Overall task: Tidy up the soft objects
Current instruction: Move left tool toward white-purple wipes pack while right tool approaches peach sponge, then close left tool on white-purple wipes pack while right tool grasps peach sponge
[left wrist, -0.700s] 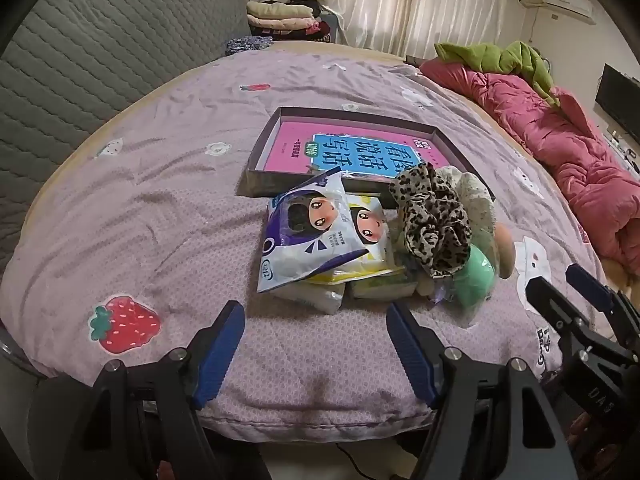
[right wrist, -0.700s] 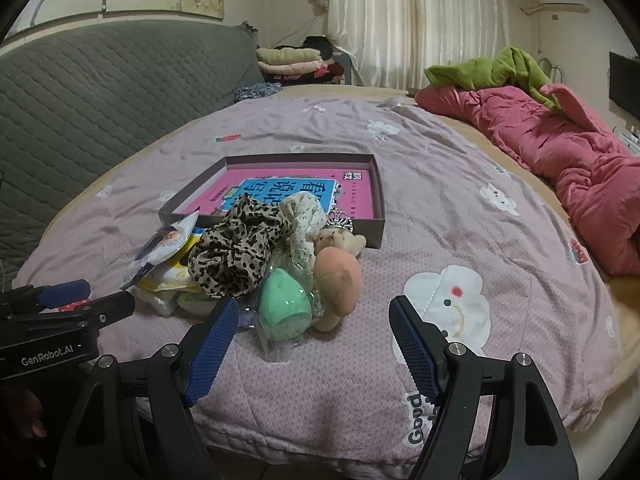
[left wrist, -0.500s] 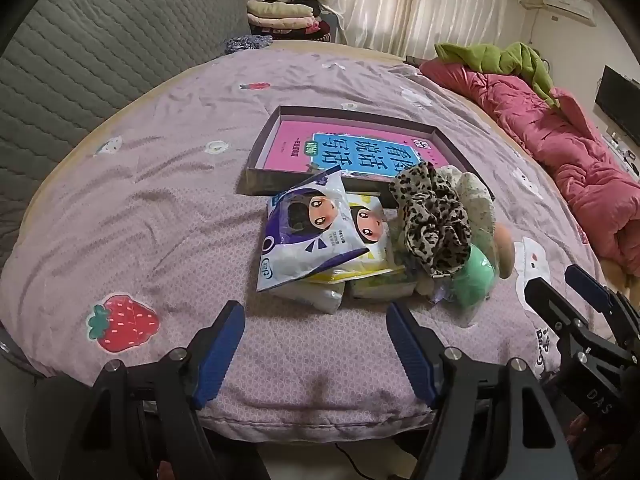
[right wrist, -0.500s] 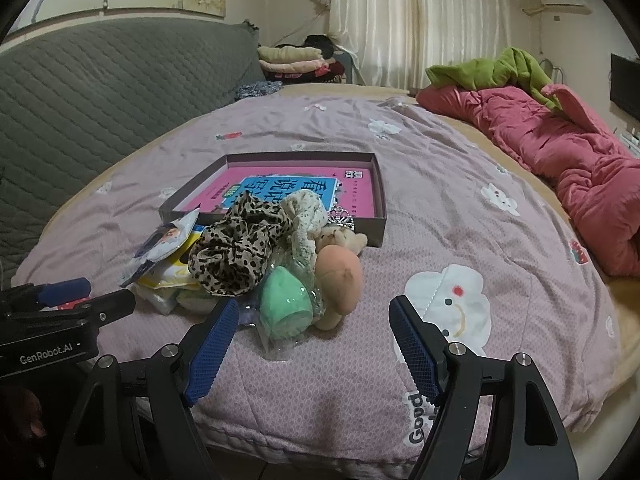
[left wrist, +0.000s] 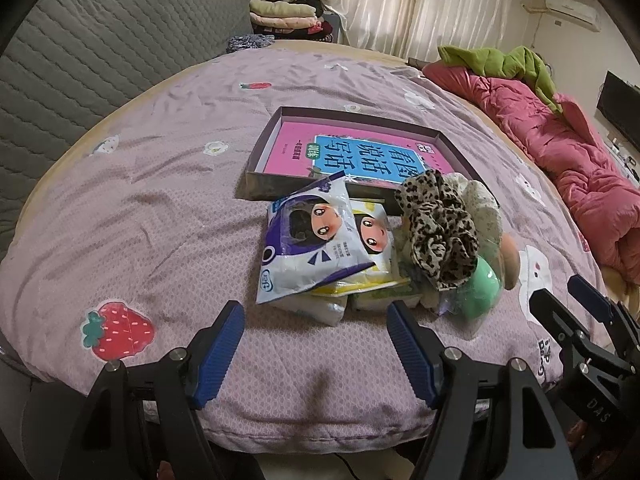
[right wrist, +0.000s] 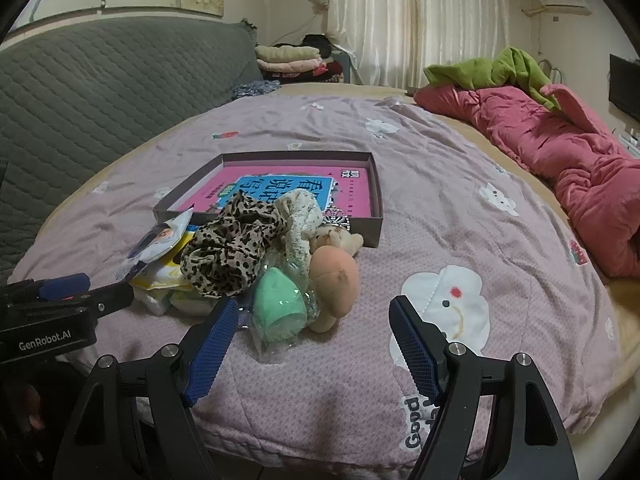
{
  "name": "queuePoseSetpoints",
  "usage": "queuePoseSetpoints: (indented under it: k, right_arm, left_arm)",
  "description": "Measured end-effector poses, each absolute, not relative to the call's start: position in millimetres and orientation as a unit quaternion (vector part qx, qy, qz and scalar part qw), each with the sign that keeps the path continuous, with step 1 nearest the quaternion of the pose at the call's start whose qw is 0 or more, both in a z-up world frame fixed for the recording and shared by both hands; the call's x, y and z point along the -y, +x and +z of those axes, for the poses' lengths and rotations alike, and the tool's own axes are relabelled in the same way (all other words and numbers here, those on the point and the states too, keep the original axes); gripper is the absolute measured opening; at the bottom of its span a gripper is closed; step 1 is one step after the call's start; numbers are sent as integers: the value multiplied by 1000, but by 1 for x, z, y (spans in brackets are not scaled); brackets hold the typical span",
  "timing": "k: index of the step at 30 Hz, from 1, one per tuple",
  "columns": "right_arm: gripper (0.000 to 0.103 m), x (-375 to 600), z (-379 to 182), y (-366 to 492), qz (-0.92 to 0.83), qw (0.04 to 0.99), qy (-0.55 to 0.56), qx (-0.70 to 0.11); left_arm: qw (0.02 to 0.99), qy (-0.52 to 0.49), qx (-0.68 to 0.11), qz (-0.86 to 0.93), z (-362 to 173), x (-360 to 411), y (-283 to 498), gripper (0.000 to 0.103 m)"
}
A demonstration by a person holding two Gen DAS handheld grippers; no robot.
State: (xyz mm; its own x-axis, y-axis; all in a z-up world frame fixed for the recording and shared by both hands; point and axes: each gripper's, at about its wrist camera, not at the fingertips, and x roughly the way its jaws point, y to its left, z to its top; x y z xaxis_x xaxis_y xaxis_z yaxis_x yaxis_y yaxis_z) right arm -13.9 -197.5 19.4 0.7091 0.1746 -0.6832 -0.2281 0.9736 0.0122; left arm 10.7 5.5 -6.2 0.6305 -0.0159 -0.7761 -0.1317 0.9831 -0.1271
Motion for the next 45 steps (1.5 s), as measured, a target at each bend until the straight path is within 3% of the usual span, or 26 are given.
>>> queuePoseSetpoints:
  k: [38,45]
  right_arm:
    - [79,239,-16,54,88,908,27,-409]
    - [68,239,-24,66,135,897,61,-417]
  left_arm:
    - [894,-121,-428,52,-31,-30,69,73]
    - [890,-137,-433,45,-38,-33,77,73]
